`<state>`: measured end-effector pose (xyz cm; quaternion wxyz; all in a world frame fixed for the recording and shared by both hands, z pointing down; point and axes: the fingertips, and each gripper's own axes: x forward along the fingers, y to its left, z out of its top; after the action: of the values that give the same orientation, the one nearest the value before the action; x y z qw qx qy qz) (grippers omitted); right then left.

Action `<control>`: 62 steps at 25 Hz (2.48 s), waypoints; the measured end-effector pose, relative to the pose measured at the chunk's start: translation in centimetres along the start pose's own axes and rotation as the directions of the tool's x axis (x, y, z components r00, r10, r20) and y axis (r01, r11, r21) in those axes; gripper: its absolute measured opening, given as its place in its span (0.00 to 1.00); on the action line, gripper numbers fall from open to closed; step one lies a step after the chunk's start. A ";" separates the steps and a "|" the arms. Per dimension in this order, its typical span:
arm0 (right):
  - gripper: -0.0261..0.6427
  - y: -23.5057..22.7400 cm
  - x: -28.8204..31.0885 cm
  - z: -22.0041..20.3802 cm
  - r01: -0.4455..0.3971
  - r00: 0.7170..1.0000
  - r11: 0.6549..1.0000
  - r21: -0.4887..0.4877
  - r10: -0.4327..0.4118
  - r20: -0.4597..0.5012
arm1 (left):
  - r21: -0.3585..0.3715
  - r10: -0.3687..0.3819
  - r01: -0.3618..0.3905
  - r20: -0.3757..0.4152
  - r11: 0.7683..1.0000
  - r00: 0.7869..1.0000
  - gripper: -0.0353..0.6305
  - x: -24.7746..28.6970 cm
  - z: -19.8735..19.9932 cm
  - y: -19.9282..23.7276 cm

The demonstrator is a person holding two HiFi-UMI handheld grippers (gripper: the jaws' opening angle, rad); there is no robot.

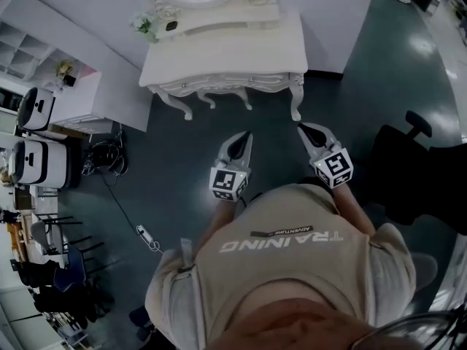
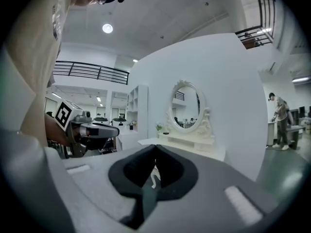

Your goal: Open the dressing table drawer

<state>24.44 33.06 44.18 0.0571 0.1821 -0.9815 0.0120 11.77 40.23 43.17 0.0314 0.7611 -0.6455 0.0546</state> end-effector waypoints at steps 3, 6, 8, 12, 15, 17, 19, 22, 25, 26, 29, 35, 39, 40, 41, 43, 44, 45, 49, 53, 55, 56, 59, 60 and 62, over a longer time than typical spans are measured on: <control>0.05 0.7 1.0 -0.3 0.018 1.000 1.000 -0.011 -0.018 -0.001 | -0.012 -0.004 0.004 -0.005 1.000 1.000 0.06 -0.5 -0.8 1.3; 0.04 0.7 2.0 -0.4 0.034 0.999 0.999 -0.011 -0.034 -0.017 | -0.041 0.000 -0.001 -0.020 0.999 1.000 0.06 -0.4 -1.7 2.7; 0.04 0.3 2.5 -0.5 0.039 0.999 0.999 -0.003 -0.039 -0.026 | -0.054 0.000 -0.001 -0.028 0.999 1.000 0.06 0.1 -2.0 3.3; 0.04 -1.9 3.9 -1.2 0.045 0.998 0.999 0.007 -0.045 -0.046 | -0.062 -0.002 0.000 -0.038 0.998 0.999 0.06 2.3 -2.4 4.0; 0.04 -3.9 5.4 -1.6 0.043 0.998 0.999 0.018 -0.041 -0.056 | -0.075 -0.006 0.001 -0.063 0.997 0.998 0.06 4.6 -2.9 4.9; 0.04 -5.2 5.8 -1.8 0.046 0.997 0.998 0.030 -0.044 -0.060 | -0.082 -0.015 0.009 -0.073 0.997 0.997 0.06 5.8 -3.0 4.6; 0.04 -6.8 6.1 -1.9 0.050 0.997 0.998 0.043 -0.048 -0.054 | -0.075 -0.030 0.024 -0.075 0.997 0.997 0.06 7.3 -2.6 4.1; 0.04 -9.0 6.9 -2.1 0.029 0.999 0.999 0.038 -0.028 -0.044 | -0.056 -0.047 0.042 -0.088 0.998 0.995 0.06 10.2 -2.5 3.4; 0.04 -11.0 7.9 -2.3 -0.007 0.999 1.000 0.022 0.008 -0.041 | -0.046 -0.048 0.043 -0.098 0.998 0.994 0.06 13.3 -2.8 3.2; 0.04 -11.6 8.1 -2.6 -0.017 0.999 1.000 0.020 0.018 -0.040 | -0.046 -0.043 0.039 -0.103 0.998 0.994 0.06 14.2 -3.0 3.1; 0.04 -13.5 8.6 -3.8 -0.049 0.998 0.998 0.040 0.050 -0.039 | -0.054 -0.024 0.018 -0.112 0.998 0.993 0.06 16.6 -3.3 2.5; 0.05 -15.9 11.1 -5.1 -0.109 0.992 0.992 0.069 0.113 -0.051 | -0.064 0.046 -0.055 -0.134 0.996 0.990 0.06 18.6 -3.7 3.9; 0.04 -16.9 13.5 -5.4 -0.139 0.986 0.988 0.066 0.144 -0.083 | -0.082 0.081 -0.094 -0.148 0.992 0.986 0.06 19.1 -4.0 6.3; 0.04 -17.0 14.3 -5.4 -0.141 0.985 0.988 0.063 0.147 -0.089 | -0.088 0.089 -0.103 -0.147 0.991 0.985 0.06 19.1 -4.0 7.1; 0.04 -17.1 15.1 -5.5 -0.142 0.985 0.988 0.061 0.147 -0.094 | -0.093 0.095 -0.110 -0.148 0.990 0.984 0.06 19.2 -4.2 7.9; 0.04 -17.1 16.6 -5.5 -0.138 0.984 0.989 0.060 0.144 -0.101 | -0.101 0.098 -0.114 -0.150 0.988 0.984 0.06 19.2 -4.6 9.4; 0.04 -17.1 17.2 -5.4 -0.135 0.984 0.989 0.058 0.141 -0.108 | -0.104 0.096 -0.112 -0.152 0.988 0.984 0.06 19.2 -4.7 10.0; 0.04 -16.9 17.8 -5.3 -0.134 0.983 0.990 0.050 0.139 -0.117 | -0.105 0.092 -0.108 -0.153 0.989 0.984 0.06 19.3 -4.8 10.6; 0.04 -16.2 20.7 -4.7 -0.164 0.976 0.986 -0.038 0.157 -0.148 | -0.089 0.072 -0.084 -0.124 0.992 0.990 0.06 20.6 -4.1 13.9; 0.05 -16.1 24.5 -3.8 -0.147 0.980 0.988 -0.050 0.139 -0.144 | -0.063 0.053 -0.059 -0.103 0.996 0.993 0.06 21.8 -3.7 17.8; 0.04 -15.8 26.7 -2.7 -0.131 0.984 0.990 -0.052 0.124 -0.129 | -0.047 0.036 -0.040 -0.093 0.998 0.995 0.06 22.2 -3.4 19.8; 0.05 -15.6 27.7 -2.2 -0.126 0.985 0.990 -0.055 0.118 -0.124 | -0.044 0.026 -0.030 -0.091 0.999 0.996 0.06 22.2 -3.3 20.7; 0.04 -15.4 30.8 -1.4 -0.108 0.988 0.992 -0.067 0.100 -0.117 | -0.041 -0.004 0.000 -0.082 0.999 0.997 0.06 22.7 -2.7 23.4; 0.05 -15.5 31.8 -1.3 -0.095 0.989 0.993 -0.069 0.087 -0.116 | -0.037 -0.014 0.011 -0.079 0.999 0.997 0.06 23.0 -2.7 24.3; 0.04 -15.7 33.5 -1.3 -0.060 0.992 0.997 -0.056 0.053 -0.113 | -0.034 -0.040 0.037 -0.077 0.999 0.996 0.06 23.3 -2.8 25.8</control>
<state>-0.88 6.55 49.45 0.1168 0.1517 -0.9815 -0.0054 -10.01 13.50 48.26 0.0700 0.7702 -0.6298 0.0729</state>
